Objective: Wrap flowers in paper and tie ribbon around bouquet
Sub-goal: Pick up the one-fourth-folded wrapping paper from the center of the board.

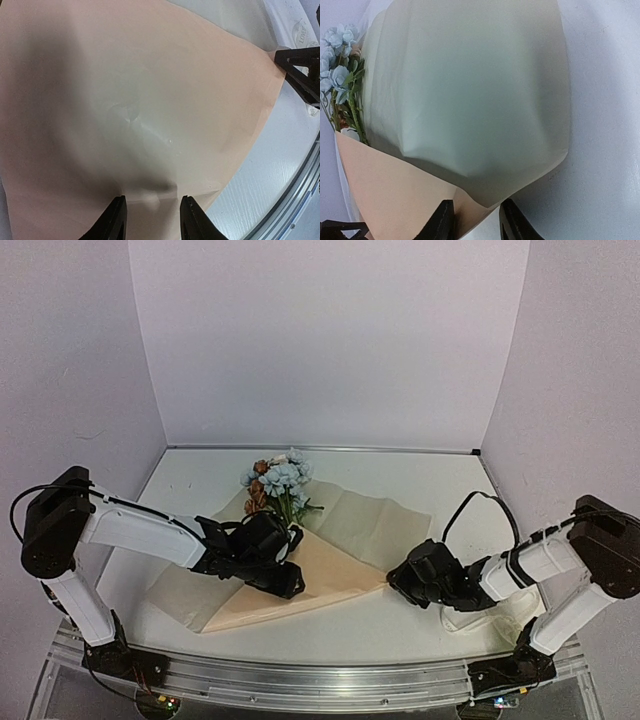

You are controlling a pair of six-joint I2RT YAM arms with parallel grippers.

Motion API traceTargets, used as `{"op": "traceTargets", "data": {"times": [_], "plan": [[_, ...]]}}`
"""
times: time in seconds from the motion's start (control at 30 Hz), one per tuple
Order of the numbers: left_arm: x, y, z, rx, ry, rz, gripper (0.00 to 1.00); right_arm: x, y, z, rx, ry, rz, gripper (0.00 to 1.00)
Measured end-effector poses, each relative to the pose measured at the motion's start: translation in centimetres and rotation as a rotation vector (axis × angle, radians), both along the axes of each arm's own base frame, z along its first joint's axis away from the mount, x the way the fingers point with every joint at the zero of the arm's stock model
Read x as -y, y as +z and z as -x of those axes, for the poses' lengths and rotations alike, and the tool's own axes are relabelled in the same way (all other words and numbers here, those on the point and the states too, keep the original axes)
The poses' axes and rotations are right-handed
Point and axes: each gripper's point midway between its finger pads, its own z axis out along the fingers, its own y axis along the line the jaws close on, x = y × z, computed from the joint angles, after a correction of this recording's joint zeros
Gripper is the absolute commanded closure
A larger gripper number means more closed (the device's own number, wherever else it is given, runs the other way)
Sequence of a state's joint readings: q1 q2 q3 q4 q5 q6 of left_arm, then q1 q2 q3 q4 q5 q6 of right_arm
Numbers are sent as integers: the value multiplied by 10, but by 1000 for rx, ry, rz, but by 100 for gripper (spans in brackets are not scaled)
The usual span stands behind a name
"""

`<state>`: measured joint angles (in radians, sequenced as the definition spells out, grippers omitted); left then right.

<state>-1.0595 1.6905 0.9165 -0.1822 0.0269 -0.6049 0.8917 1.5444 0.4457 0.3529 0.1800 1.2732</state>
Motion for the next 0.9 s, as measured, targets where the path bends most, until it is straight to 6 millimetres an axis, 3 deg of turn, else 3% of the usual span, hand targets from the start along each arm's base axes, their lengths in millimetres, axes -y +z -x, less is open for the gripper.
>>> {"op": "traceTargets", "data": {"times": [0.2,0.4,0.63,0.9], "plan": [[7,10,-4,28,-28,10,60,3,-3,3,-5,-3,-3,89],[21,27,-9,84,-87,34,61,5,-6,5,-6,7,8,97],[48,39,14,163,-284,41,65,6,-5,7,3,37,31,100],[80,9,31,219,-493,-40,68,-2,-2,9,14,104,30,100]]}}
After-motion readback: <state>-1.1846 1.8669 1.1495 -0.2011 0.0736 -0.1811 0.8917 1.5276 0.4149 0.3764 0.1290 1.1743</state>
